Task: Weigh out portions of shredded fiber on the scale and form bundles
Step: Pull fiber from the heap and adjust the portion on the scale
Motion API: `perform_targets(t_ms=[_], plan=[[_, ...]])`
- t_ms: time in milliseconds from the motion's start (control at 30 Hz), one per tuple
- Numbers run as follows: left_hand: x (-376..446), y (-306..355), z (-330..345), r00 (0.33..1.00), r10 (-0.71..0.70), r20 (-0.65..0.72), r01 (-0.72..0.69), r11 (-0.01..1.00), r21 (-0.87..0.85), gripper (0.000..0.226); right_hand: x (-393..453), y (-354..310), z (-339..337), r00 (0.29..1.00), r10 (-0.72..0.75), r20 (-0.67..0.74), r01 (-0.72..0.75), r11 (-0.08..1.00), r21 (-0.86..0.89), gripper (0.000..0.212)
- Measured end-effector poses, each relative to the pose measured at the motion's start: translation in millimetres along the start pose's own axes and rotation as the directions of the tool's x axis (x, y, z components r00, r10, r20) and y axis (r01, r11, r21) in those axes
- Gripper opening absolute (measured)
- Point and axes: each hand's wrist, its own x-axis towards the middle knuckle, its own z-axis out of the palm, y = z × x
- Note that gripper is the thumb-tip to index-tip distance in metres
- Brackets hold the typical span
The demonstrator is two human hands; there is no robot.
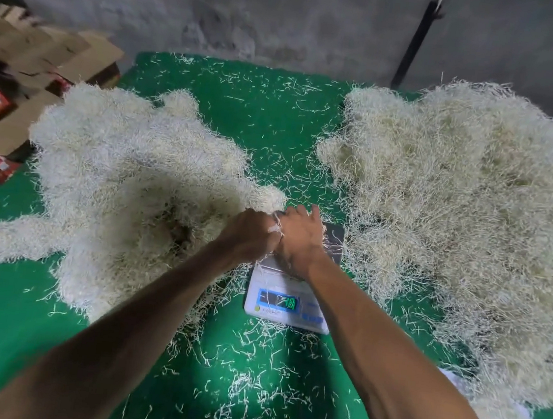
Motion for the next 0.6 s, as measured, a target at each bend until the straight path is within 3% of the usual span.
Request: perform_targets(t_ms=[167,367,433,533,600], plan=[[-6.7,3.8,-11.8,0.996,-0.068,-0.065,0.059,0.989,-0.137,0.034,6.0,-18.9,-18.3,0.979,0.175,0.104,-0.179,0.983,0.029,0.068],[-19.5,11.2,-33.6,0.964,-0.12,-0.236,0.045,0.952,-0.302,0.032,19.7,-42.4,-39.0,0.951,0.306,0.033,-0.307,0.935,0.179,0.031],[-24.3,15.9,-40.4,0.965,-0.142,-0.219,0.043,0.914,-0.403,0.025,25.6,-34.3,-40.9,0.931,0.359,0.066,-0.365,0.902,0.229,0.025],[-44.6,32.5,-27.5,0.972,0.052,-0.23,-0.157,0.869,-0.469,0.025,26.5,17.7,-35.6,0.884,0.439,0.158,-0.467,0.834,0.294,0.024],[-45.1,23.9,-22.1,0.951,0.034,-0.307,-0.183,0.863,-0.47,0.03,23.7,36.5,-29.9,0.889,0.442,0.122,-0.459,0.864,0.206,0.03]])
